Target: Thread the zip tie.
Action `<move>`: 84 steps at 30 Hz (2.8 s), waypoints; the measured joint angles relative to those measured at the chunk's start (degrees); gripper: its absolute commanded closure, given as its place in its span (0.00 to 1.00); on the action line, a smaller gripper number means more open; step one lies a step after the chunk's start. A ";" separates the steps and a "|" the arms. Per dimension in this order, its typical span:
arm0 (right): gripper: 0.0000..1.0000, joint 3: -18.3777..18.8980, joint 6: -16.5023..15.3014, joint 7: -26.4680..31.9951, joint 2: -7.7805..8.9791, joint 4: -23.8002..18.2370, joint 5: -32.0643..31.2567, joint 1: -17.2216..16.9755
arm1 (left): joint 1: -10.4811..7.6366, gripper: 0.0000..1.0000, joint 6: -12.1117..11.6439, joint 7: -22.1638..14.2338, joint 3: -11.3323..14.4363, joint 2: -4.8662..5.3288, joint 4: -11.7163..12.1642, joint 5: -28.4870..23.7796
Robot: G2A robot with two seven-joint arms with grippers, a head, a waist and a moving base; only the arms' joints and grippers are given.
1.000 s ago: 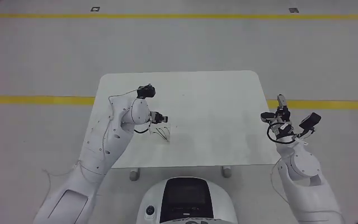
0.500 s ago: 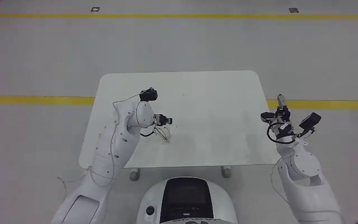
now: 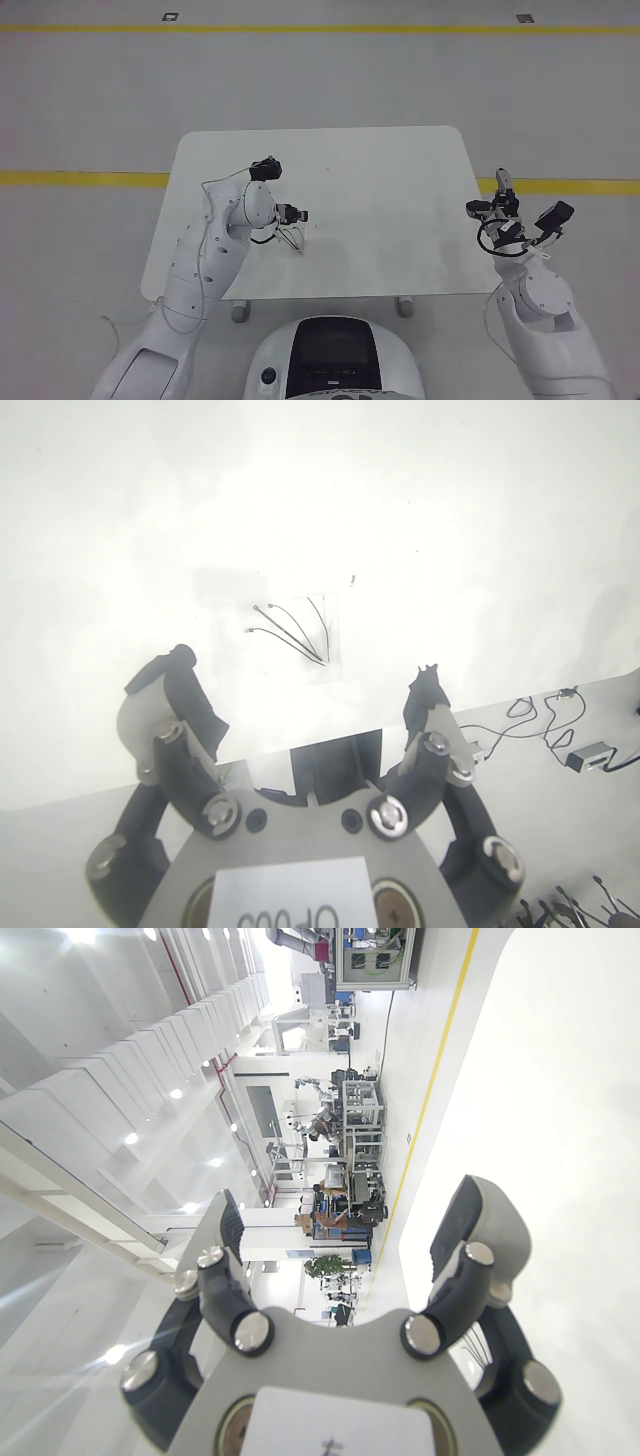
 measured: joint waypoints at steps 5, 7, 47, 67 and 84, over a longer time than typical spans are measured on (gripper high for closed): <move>0.00 0.00 0.00 0.00 0.00 0.00 0.00 0.00 | 0.00 0.00 0.00 0.00 0.00 0.00 0.00 0.00; 0.00 0.00 0.00 0.00 0.00 0.00 0.00 0.00 | 0.28 0.00 0.00 0.87 -1.03 -0.27 1.07 -1.05; 0.00 0.00 0.00 0.00 0.00 0.00 0.00 0.00 | -2.69 0.00 -0.08 -0.01 -8.04 -4.17 12.62 -10.90; 0.00 0.00 0.00 0.00 0.00 0.00 0.00 0.00 | -2.82 0.00 0.01 -0.01 -6.20 -3.62 14.58 -15.32; 0.00 0.00 0.00 0.00 0.00 0.00 0.00 0.00 | -4.45 0.00 0.00 -0.01 -5.15 -3.14 18.42 -16.28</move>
